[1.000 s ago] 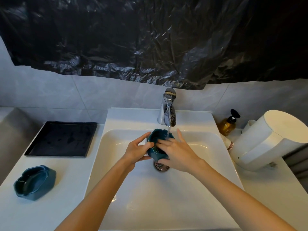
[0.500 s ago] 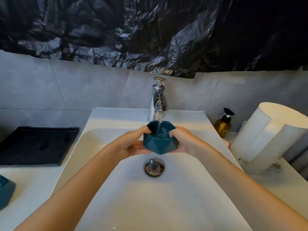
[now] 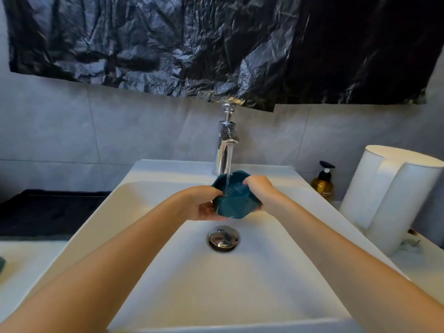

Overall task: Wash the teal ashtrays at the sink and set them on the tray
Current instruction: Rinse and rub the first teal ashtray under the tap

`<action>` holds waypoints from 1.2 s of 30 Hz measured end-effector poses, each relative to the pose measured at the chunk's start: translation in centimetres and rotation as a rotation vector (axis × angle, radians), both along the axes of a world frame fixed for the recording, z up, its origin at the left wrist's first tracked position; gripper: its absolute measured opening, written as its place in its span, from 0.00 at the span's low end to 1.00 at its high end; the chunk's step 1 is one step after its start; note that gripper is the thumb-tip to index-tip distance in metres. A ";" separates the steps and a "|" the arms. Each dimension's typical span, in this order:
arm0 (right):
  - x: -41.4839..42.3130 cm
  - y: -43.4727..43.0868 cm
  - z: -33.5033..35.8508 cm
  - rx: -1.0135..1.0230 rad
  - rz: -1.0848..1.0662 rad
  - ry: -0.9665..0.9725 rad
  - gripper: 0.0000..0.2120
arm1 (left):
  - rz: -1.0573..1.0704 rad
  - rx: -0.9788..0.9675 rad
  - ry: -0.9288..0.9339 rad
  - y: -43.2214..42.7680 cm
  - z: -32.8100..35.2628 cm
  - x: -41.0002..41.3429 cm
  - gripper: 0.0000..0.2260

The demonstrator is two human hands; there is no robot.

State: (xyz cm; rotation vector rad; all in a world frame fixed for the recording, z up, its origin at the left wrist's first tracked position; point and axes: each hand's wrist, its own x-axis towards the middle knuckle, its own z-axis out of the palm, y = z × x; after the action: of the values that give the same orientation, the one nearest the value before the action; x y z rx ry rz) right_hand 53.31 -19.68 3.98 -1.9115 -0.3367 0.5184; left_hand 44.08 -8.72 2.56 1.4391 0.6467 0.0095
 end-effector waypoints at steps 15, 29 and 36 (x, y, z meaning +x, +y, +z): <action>-2.4 -2.8 -2.5 -0.379 0.494 -1.402 0.20 | 0.390 0.242 -0.315 0.1 -0.5 -2.0 0.19; -4.4 -1.8 -3.6 -0.467 0.656 -1.343 0.29 | 0.321 0.403 -0.312 0.7 -0.4 -2.2 0.20; -3.1 -0.9 -3.5 -0.724 0.543 -1.643 0.33 | 0.246 0.365 -0.267 1.0 -0.6 -1.8 0.18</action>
State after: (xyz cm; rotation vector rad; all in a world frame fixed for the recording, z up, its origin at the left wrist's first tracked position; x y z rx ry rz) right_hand 50.17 -20.53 0.48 -2.5319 -1.9329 -0.8927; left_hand 42.29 -7.74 1.93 1.6610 0.6167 0.5274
